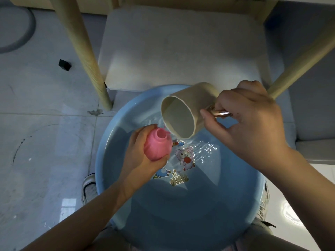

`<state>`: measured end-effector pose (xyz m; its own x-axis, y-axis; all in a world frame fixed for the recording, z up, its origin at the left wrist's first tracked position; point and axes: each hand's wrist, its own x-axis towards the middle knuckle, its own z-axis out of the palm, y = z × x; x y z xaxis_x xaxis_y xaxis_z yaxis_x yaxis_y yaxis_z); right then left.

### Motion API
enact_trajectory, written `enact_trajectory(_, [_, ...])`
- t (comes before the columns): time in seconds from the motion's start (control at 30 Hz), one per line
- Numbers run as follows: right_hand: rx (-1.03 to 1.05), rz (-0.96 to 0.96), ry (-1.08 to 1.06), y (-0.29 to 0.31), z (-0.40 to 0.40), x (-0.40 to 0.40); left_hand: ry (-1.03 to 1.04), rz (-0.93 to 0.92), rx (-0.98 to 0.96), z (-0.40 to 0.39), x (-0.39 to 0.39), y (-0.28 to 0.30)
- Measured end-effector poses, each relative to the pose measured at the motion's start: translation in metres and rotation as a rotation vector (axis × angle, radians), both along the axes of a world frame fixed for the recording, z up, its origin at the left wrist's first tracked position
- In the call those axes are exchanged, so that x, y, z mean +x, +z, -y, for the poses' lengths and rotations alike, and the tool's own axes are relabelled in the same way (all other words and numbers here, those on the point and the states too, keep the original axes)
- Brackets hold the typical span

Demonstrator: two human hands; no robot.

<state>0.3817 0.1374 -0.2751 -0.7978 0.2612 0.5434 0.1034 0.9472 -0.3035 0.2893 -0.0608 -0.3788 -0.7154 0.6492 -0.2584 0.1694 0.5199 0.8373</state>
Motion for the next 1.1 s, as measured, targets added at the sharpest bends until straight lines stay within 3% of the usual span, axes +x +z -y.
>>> enact_trajectory(1.1, [0.108,-0.013,0.150,-0.0008,0.0066,-0.0055,-0.002,-0.018,0.015,0.0007,0.0023,0.0053])
